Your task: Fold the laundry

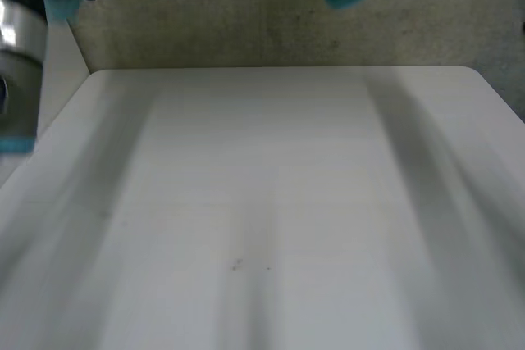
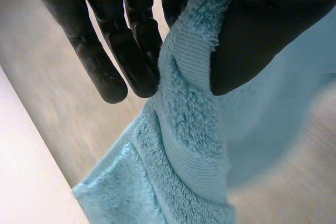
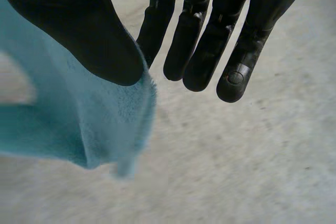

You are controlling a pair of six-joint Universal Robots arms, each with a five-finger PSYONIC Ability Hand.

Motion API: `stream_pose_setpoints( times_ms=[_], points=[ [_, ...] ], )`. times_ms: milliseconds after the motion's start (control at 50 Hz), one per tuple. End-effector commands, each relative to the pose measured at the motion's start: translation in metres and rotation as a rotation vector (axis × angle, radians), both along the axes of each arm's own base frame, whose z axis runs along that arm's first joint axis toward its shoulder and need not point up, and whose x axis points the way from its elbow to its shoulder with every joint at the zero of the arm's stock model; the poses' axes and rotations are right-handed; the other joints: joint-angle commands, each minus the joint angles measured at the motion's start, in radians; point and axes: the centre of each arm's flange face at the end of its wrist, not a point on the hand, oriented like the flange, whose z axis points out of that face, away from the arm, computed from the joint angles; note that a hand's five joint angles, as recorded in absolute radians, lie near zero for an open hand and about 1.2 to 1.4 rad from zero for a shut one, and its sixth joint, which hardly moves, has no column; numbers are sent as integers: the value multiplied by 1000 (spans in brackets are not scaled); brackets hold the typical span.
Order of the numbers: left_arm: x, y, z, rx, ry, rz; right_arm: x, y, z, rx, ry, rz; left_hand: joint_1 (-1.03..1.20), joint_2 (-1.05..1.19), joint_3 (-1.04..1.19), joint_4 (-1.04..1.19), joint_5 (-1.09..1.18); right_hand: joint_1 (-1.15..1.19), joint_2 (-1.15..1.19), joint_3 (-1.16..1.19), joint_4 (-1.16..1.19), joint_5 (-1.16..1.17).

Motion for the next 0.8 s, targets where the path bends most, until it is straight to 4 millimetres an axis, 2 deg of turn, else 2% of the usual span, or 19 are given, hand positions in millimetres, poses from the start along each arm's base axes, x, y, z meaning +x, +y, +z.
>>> stream_pose_setpoints(
  times_ms=[20,40,60,80,120,140,180,200,280,360,460,500,560,640,800],
  points=[
    [13,2,-100,273,-60,25,8,30,-108,295,114,129,254,194,201,201,270,415,214,207,203,241],
    [13,1,-111,301,-69,23,7,32,-114,314,115,130,254,194,201,201,270,415,214,207,203,241],
    [12,1,-122,327,-76,20,6,36,-128,361,118,133,254,194,201,201,270,415,214,207,203,241],
    [12,0,-133,353,-84,14,6,36,-128,361,118,133,254,194,201,201,270,415,214,207,203,241],
    [11,0,-165,437,-113,4,3,41,-149,428,129,131,240,180,187,187,256,415,214,207,203,241],
    [11,0,-173,457,-119,5,3,41,-149,429,129,131,208,148,155,155,224,415,214,207,203,241],
    [10,2,-189,502,-136,5,-1,50,-180,542,140,130,134,74,81,81,151,415,214,207,203,241],
    [12,5,-201,545,-153,10,-3,52,-185,567,143,126,58,-2,5,5,75,415,214,207,203,241],
    [17,12,-219,632,-200,28,-16,60,-204,679,148,102,-165,-225,-218,-218,-148,415,214,207,203,241],
    [24,15,-226,690,-226,48,-29,59,-213,735,133,73,-326,-386,-379,-379,-310,415,214,207,203,241],
    [31,15,-225,709,-227,67,-43,52,-209,732,117,30,-462,-522,-515,-515,-445,415,214,207,203,241],
    [34,14,-225,711,-224,76,-57,44,-207,727,102,-11,-512,-572,-565,-565,-495,415,214,207,203,241],
    [42,13,-225,721,-215,97,-66,38,-205,719,91,-40,-577,-637,-630,-630,-560,415,214,207,203,241],
    [46,14,-223,725,-211,110,-70,34,-204,712,95,-55,-577,-636,-630,-630,-560,415,214,207,203,241],
    [51,31,-212,751,-208,121,-73,31,-206,707,95,-62,-585,-645,-638,-639,-569,415,214,207,203,241]
  ],
)
